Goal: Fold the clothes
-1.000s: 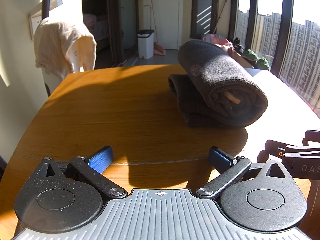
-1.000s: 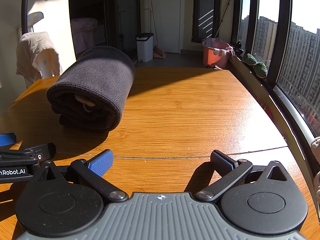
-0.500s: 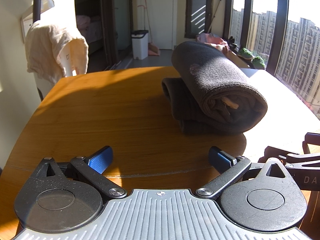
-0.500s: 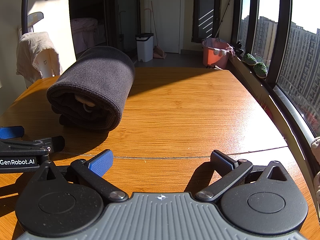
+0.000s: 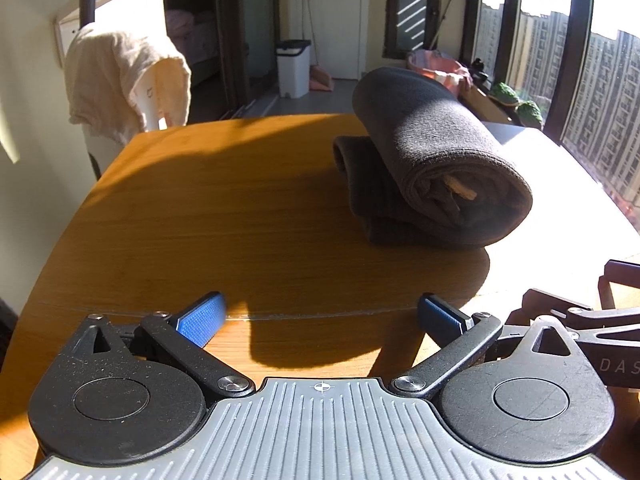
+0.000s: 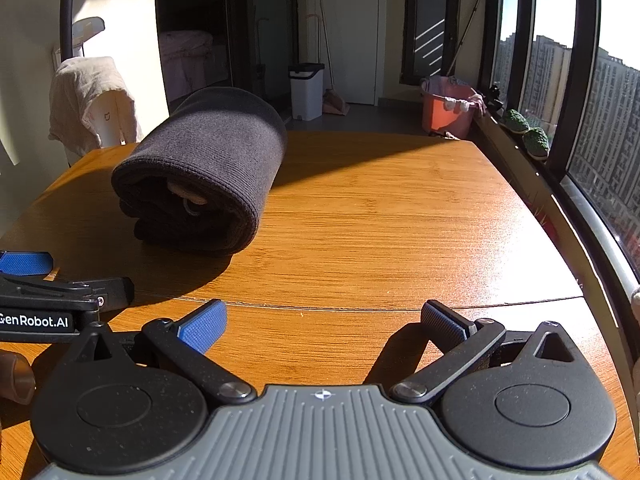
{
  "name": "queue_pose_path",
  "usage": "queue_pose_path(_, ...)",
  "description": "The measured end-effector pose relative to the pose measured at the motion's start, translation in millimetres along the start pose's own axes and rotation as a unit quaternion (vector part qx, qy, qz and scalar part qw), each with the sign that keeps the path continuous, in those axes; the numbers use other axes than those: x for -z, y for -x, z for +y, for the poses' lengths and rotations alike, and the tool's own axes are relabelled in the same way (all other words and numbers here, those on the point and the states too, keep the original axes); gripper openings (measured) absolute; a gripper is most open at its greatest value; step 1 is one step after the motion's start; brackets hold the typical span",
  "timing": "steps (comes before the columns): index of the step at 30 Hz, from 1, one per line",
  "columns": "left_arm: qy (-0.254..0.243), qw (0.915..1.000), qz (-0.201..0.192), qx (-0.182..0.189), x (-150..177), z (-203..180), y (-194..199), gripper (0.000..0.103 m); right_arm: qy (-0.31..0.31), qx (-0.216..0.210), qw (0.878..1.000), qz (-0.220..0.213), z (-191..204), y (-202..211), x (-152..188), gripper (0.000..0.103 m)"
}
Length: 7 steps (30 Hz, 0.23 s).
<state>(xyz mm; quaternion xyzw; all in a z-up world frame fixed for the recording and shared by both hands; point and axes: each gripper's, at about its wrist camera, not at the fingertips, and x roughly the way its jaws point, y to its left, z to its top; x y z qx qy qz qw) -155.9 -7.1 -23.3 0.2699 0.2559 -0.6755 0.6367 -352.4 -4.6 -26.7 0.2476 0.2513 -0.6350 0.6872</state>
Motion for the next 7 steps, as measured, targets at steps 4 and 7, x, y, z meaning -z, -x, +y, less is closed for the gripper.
queue_pose_path(4,0.008,0.9999,-0.007,0.005,4.6,1.0,5.5,0.103,-0.001,0.000,1.000,0.016,0.7,0.3,-3.3,0.103)
queue_pose_path(7,0.011,0.9999,-0.007,0.003,4.7,2.1,6.5,0.103,-0.007,0.009,1.000,0.023,3.5,2.1,-2.9,0.103)
